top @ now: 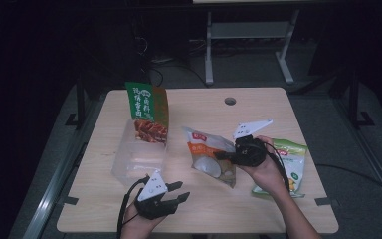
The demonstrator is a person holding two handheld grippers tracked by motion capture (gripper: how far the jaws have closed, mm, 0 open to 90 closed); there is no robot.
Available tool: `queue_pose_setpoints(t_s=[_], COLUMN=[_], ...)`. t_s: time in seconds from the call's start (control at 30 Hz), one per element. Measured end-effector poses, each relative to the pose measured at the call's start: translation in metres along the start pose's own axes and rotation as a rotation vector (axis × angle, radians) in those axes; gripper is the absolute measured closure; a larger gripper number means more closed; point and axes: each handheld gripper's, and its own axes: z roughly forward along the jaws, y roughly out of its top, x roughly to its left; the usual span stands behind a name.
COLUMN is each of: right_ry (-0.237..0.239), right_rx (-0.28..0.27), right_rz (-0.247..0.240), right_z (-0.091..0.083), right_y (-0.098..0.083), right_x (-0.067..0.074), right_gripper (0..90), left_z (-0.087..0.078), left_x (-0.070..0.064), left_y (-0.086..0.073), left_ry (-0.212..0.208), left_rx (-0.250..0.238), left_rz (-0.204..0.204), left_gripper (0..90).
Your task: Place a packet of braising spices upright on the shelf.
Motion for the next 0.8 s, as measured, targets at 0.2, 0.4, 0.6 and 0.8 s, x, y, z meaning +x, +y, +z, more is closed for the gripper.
queue_pose_setpoints(t_s=[0.2,0.4,0.6,0.8], right_ry=[0.026,0.049,0.075,0.093], right_rx=[-0.022,-0.037,-0.055,-0.055], right_rz=[-0.019,-0.051,-0.075,-0.085], right_z=[0.007,0.016,0.024,0.036], right_y=[0.016,0.036,0.052,0.062], right_x=[0.006,0.014,0.021,0.026], right_gripper=[90.0,90.0,90.0,90.0], left_z=[0.0,-0.002,-0.007,-0.012], left_x=[-0.001,-0.001,-0.001,0.001], left_y=[-0.009,-0.013,-0.018,-0.022], left_ry=[-0.007,-0.005,-0.007,0.0], left_rx=[0.001,-0.006,0.003,0.0], left_rz=[-0.011,-0.02,-0.018,-0.029], left_gripper=[56.6,56.4,56.1,55.2])
